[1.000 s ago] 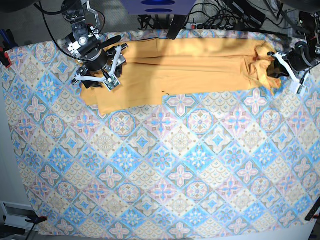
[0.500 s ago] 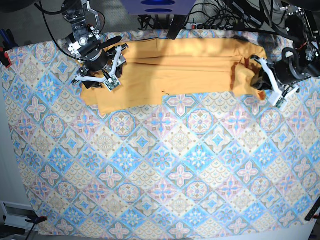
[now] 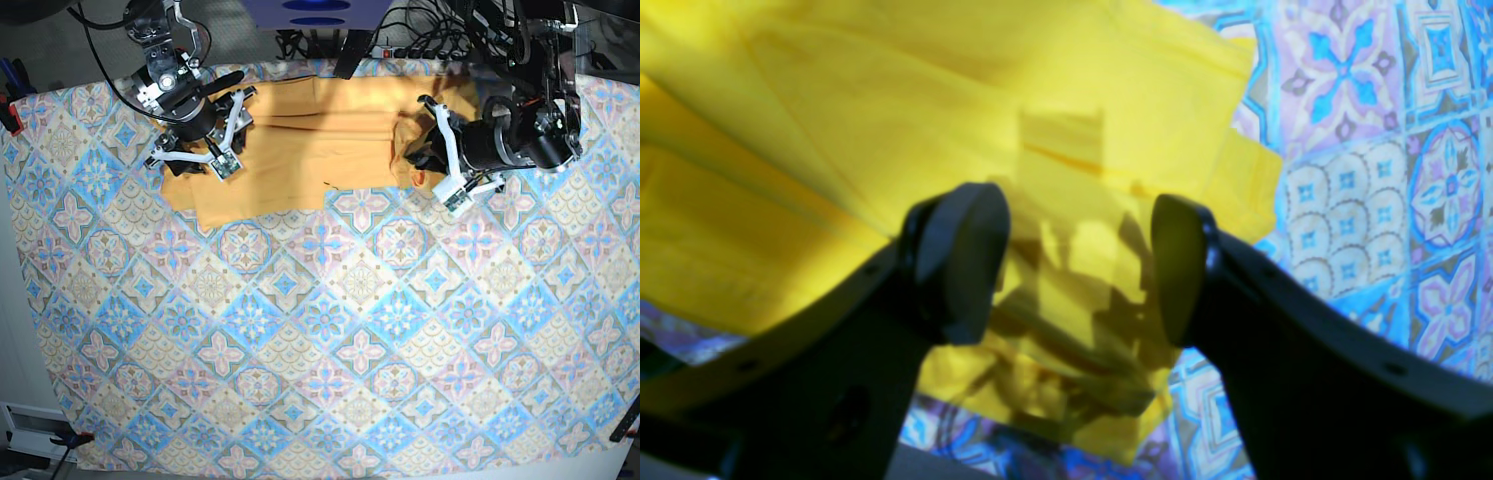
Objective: Fold the T-shirt properly
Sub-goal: 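Lift the strip end with the left gripper toward the right gripper, then fold the held strip end over toward the shirt's middle with the left gripper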
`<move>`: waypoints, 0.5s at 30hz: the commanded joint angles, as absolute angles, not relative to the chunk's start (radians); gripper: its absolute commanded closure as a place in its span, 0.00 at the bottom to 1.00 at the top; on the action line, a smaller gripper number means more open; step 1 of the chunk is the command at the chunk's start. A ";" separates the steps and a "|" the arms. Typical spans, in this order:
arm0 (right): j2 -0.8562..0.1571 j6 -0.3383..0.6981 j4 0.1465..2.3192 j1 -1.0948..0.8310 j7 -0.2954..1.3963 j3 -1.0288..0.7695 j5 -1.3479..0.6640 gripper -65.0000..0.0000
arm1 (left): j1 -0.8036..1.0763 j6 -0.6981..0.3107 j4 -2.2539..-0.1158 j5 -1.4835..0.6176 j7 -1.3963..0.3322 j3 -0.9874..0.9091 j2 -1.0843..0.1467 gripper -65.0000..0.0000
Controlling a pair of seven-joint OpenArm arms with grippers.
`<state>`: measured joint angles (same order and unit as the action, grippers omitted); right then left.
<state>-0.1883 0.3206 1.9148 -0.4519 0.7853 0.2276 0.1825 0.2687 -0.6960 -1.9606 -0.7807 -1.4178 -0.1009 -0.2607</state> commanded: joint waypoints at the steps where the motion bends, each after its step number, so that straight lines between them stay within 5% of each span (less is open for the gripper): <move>1: -0.194 0.317 1.929 -0.450 0.768 0.226 0.182 0.44 | 0.260 -0.698 -1.975 -0.803 -1.396 -0.074 -0.266 1.00; 10: -0.193 0.317 1.929 -0.450 0.768 0.226 0.182 0.44 | 0.257 -0.698 -1.974 -0.789 -1.396 0.027 -0.265 1.00; 15: -0.193 0.317 1.929 -0.450 0.768 0.226 0.180 0.44 | 0.231 -0.698 -1.894 -0.711 -1.396 0.047 -0.225 0.78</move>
